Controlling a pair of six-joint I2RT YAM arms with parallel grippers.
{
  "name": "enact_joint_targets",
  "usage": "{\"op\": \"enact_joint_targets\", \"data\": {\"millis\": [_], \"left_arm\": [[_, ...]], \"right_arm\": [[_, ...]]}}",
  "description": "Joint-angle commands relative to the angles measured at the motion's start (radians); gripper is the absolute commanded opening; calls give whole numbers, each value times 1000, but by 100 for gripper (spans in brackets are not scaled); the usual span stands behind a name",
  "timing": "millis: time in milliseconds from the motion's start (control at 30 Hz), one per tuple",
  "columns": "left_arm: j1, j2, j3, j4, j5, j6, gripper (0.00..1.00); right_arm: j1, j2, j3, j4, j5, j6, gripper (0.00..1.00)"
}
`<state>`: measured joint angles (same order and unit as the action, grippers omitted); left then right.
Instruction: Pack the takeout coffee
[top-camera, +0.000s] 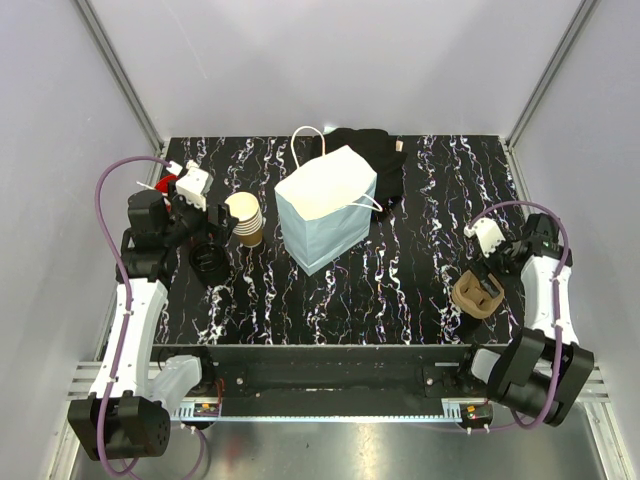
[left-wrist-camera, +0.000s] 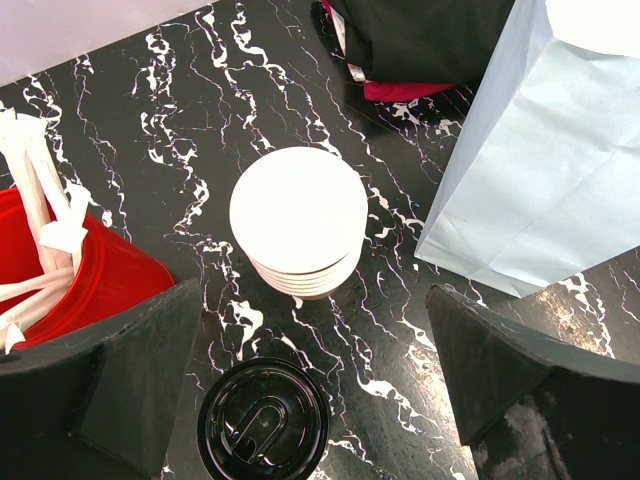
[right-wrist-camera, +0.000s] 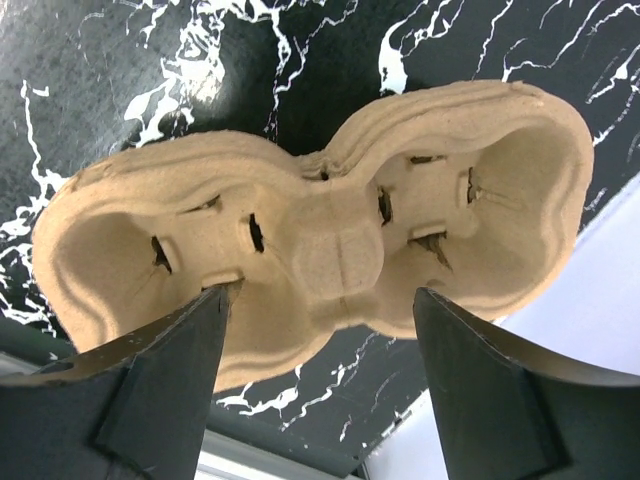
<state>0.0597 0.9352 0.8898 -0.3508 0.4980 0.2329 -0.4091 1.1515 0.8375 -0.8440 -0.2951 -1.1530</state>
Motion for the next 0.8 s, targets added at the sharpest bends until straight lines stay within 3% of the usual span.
{"op": "enact_joint_targets", "data": {"millis": [0,267,467,767], "left_arm": [[-3,-22,12,26,28,14,99],[-1,-16,12,26,28,14,99],[-3,-10,12,26,30,16,99],[-3,-7,12,26,34,14,99]], "right_arm": [[-31,57,43,23,-52,10,82],[-60,171,72,43,-114,10,76],[-63,171,68,37,-130,-1,49],[-73,105,89,2,-122,-8,36]]}}
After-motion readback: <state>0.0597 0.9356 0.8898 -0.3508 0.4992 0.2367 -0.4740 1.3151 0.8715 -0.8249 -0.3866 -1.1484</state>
